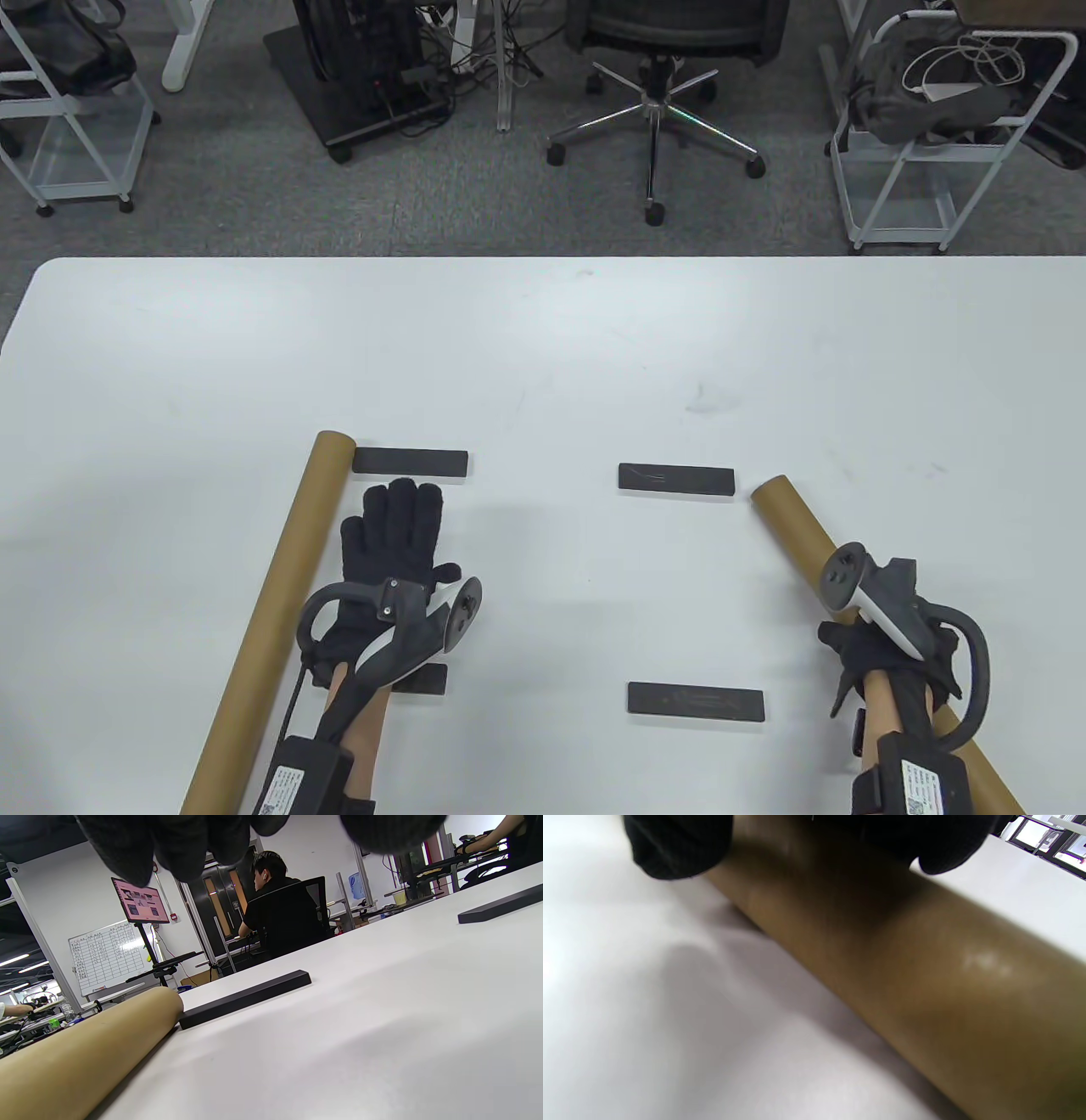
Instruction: Roll up posters and store in mailing tubes
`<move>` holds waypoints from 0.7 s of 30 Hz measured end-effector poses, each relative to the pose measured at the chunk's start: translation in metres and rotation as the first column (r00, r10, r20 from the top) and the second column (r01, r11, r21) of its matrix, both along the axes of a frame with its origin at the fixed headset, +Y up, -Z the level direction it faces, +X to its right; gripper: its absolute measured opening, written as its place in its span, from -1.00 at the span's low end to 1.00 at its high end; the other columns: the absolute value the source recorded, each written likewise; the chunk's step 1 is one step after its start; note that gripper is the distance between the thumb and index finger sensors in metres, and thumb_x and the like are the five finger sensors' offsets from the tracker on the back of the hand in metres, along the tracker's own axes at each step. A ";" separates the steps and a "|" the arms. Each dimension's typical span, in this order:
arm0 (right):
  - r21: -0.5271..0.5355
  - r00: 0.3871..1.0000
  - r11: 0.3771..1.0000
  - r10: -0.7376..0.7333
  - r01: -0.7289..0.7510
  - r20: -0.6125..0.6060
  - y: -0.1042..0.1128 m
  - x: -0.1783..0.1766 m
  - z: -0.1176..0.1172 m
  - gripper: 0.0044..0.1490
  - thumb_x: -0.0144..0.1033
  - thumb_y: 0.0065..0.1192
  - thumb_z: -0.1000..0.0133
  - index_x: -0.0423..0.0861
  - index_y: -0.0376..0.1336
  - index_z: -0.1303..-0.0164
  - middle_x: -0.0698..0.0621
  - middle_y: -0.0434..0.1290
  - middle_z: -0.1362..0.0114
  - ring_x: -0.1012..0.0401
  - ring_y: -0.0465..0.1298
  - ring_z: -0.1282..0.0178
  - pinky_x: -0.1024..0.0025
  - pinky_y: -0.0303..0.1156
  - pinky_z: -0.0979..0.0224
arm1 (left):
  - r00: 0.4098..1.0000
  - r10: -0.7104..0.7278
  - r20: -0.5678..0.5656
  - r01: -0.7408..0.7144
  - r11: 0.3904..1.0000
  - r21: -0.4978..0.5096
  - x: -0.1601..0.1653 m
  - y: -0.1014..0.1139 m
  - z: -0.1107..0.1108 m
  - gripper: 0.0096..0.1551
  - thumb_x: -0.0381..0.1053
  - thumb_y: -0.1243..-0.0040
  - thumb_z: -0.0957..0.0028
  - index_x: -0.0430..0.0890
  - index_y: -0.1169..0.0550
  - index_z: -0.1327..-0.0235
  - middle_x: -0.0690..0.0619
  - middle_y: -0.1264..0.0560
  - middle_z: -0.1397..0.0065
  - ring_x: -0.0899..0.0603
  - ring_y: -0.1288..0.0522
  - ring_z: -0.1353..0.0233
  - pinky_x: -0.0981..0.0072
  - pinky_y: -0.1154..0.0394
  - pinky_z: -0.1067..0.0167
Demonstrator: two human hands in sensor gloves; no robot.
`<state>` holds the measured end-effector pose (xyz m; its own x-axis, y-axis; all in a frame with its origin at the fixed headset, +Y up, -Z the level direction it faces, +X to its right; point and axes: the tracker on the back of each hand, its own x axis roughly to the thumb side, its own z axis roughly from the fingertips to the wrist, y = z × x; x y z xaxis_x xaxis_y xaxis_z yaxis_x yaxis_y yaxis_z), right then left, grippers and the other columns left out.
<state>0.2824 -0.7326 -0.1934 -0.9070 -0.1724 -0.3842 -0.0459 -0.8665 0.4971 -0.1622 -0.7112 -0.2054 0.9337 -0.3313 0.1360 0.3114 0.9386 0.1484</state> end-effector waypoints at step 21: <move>0.324 0.836 0.886 -0.117 0.332 -0.536 0.044 -0.154 -0.009 0.06 -0.01 0.01 -0.13 -0.20 -0.27 -0.69 -0.38 -0.10 -0.77 -0.43 -0.01 -0.67 -0.52 0.01 -0.52 | 0.999 -0.003 0.046 0.003 1.000 -0.002 0.010 0.000 0.002 0.06 0.27 0.12 -0.06 -0.15 0.07 -0.74 -0.24 -0.05 -0.82 -0.40 -0.20 -0.72 -0.25 -0.29 -0.58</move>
